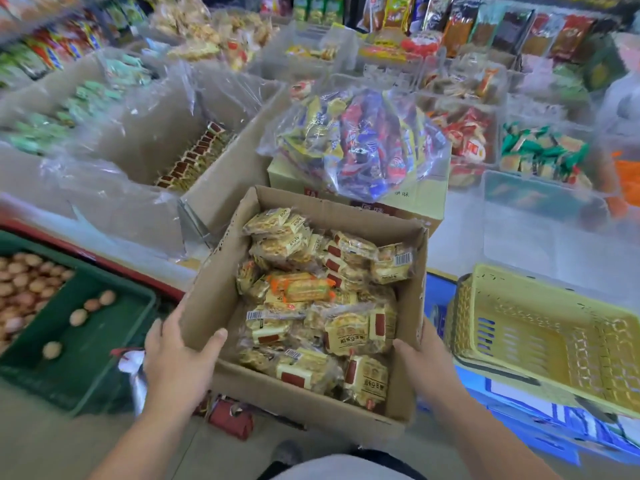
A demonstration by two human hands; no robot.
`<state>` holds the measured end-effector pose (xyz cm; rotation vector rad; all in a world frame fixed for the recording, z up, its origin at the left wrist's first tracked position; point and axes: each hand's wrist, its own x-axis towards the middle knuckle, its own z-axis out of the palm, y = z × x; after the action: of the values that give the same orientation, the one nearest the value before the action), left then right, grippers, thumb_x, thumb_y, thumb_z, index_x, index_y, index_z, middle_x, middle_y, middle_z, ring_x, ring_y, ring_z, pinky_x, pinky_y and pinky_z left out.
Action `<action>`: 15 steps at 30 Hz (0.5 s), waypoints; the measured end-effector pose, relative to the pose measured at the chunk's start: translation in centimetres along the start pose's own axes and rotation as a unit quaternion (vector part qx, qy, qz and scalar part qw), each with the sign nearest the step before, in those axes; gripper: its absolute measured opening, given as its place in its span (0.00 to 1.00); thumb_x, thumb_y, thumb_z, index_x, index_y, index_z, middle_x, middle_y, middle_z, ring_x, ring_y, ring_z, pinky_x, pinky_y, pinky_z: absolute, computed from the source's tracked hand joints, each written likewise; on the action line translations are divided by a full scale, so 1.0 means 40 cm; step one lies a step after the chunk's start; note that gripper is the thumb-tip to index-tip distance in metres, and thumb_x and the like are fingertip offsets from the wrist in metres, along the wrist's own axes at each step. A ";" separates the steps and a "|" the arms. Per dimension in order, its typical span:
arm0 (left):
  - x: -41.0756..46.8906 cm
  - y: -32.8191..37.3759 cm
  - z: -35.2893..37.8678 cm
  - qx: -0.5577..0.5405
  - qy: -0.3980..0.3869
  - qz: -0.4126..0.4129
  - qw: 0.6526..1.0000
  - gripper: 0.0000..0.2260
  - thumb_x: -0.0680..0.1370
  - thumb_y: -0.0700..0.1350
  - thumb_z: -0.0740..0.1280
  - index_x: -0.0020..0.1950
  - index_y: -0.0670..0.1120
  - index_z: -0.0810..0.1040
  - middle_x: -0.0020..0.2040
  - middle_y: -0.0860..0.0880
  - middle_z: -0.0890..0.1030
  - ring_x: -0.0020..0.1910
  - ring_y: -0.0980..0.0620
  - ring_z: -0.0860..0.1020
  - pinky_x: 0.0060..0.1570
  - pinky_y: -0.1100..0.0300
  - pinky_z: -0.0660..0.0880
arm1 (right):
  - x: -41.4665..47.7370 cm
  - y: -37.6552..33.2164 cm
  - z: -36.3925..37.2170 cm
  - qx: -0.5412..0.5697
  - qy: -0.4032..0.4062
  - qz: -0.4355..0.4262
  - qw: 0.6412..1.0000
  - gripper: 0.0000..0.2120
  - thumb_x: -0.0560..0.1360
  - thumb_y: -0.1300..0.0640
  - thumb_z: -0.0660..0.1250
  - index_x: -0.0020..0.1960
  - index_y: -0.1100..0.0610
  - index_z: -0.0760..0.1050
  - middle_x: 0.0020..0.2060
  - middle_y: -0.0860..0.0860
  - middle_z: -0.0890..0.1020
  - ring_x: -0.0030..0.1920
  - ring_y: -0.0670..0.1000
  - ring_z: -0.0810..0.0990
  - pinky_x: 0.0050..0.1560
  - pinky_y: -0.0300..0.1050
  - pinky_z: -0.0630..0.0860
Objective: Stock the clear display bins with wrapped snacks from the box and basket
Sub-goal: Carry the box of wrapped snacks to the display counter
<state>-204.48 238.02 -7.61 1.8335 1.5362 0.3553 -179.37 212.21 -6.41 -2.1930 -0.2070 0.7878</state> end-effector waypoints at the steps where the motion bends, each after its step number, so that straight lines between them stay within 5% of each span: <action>1: -0.036 -0.008 0.011 -0.020 -0.010 -0.042 0.999 0.38 0.75 0.58 0.75 0.81 0.59 0.61 0.81 0.46 0.61 0.80 0.45 0.58 0.76 0.40 0.62 | 0.011 0.001 0.001 0.013 -0.006 0.008 1.000 0.19 0.79 0.58 0.64 0.67 0.42 0.68 0.56 0.43 0.81 0.52 0.42 0.78 0.44 0.44 0.74; 7: -0.101 0.036 0.097 -0.090 -0.093 -0.102 0.986 0.44 0.80 0.47 0.73 0.84 0.58 0.45 0.85 0.48 0.51 0.81 0.44 0.58 0.75 0.47 0.62 | 0.076 0.009 -0.005 0.109 -0.066 0.017 0.992 0.21 0.82 0.65 0.60 0.67 0.42 0.68 0.54 0.42 0.81 0.43 0.37 0.82 0.29 0.28 0.75; 9: -0.078 0.054 0.110 -0.092 -0.082 -0.096 0.988 0.43 0.80 0.42 0.70 0.84 0.57 0.43 0.85 0.47 0.49 0.80 0.43 0.61 0.69 0.51 0.67 | 0.093 0.002 -0.008 0.119 -0.092 -0.003 0.989 0.24 0.81 0.67 0.59 0.68 0.42 0.67 0.58 0.44 0.80 0.50 0.41 0.82 0.40 0.35 0.81; 12: -0.028 0.086 0.105 -0.116 -0.078 -0.084 0.987 0.41 0.81 0.40 0.67 0.84 0.57 0.43 0.85 0.51 0.48 0.67 0.65 0.71 0.52 0.69 0.72 | 0.129 -0.011 -0.005 0.117 -0.105 -0.027 0.987 0.25 0.80 0.66 0.60 0.70 0.44 0.66 0.63 0.50 0.76 0.61 0.52 0.77 0.62 0.56 0.77; 15: 0.001 0.096 0.102 -0.105 -0.083 -0.092 0.987 0.40 0.82 0.41 0.67 0.84 0.60 0.44 0.85 0.52 0.49 0.66 0.53 0.76 0.48 0.61 0.72 | 0.155 -0.009 0.005 0.081 -0.112 -0.046 0.989 0.23 0.79 0.63 0.62 0.69 0.45 0.63 0.63 0.55 0.74 0.64 0.58 0.73 0.67 0.62 0.72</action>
<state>-199.11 236.50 -7.97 1.5077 1.4796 0.2589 -174.52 214.94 -9.15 -1.9268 -0.3426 0.9641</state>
